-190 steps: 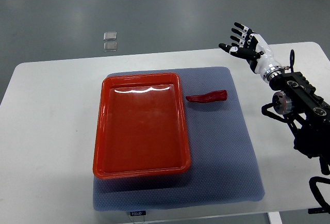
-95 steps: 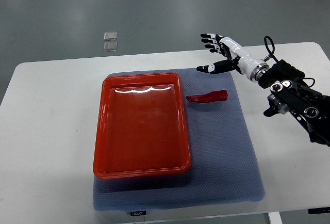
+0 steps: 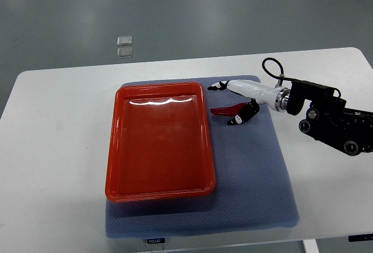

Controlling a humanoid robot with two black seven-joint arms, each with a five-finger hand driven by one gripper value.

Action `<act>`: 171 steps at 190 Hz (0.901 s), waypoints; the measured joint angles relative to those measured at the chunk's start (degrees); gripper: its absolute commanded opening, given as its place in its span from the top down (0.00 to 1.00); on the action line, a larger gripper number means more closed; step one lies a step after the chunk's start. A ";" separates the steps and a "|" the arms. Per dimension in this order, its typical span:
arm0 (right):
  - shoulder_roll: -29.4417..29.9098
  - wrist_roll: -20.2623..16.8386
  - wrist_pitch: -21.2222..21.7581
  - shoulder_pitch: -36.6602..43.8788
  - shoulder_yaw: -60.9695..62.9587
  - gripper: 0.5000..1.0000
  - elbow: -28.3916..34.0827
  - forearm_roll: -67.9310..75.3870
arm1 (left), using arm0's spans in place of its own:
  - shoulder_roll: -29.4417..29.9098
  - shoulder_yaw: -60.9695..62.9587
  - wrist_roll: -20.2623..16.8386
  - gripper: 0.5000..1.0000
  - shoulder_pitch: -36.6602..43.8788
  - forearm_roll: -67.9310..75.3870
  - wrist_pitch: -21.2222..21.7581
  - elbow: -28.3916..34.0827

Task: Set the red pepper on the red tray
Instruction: 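Close the right hand fingers around the red pepper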

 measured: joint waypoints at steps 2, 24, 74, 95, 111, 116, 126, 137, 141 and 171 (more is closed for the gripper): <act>-0.07 -0.13 0.00 0.15 -0.23 0.19 0.00 -0.08 | 0.00 0.00 0.00 0.00 0.00 0.00 0.00 0.00; -0.50 -1.85 -0.12 1.17 -1.95 0.21 0.00 -1.56 | 0.00 -0.02 0.00 0.00 0.00 0.00 0.00 0.00; -0.13 -3.77 -0.66 1.36 -2.39 0.37 -1.78 -6.11 | 0.00 -0.02 -0.02 0.00 0.00 0.00 0.00 0.00; 0.06 -4.42 -0.76 1.35 -2.39 0.41 -2.36 -6.75 | 0.00 -0.02 -0.02 0.00 0.00 0.00 0.00 0.00; 0.12 -4.97 -0.80 1.31 -2.39 0.45 -2.54 -6.97 | 0.00 -0.02 -0.02 0.00 0.00 0.00 0.00 0.00; 0.13 -5.05 -0.82 1.31 -2.39 0.46 -2.60 -7.09 | 0.00 -0.02 -0.02 0.00 0.00 0.00 0.00 0.00; 0.13 -5.14 -0.84 1.31 -2.39 0.47 -2.75 -7.38 | 0.00 -0.03 -0.02 0.00 0.00 0.00 0.00 0.00; 0.17 -5.21 -0.87 1.31 -2.39 0.51 -2.86 -7.70 | 0.00 -0.03 -0.02 0.00 0.00 0.00 0.00 0.00; 0.20 -5.22 -0.90 1.31 -2.39 0.53 -2.88 -7.80 | 0.00 -0.03 -0.02 0.00 0.00 0.00 0.00 0.00; 0.35 -5.25 -0.94 1.20 -2.39 0.61 -3.13 -8.20 | 0.00 -0.01 -0.02 0.00 0.00 0.00 0.00 0.00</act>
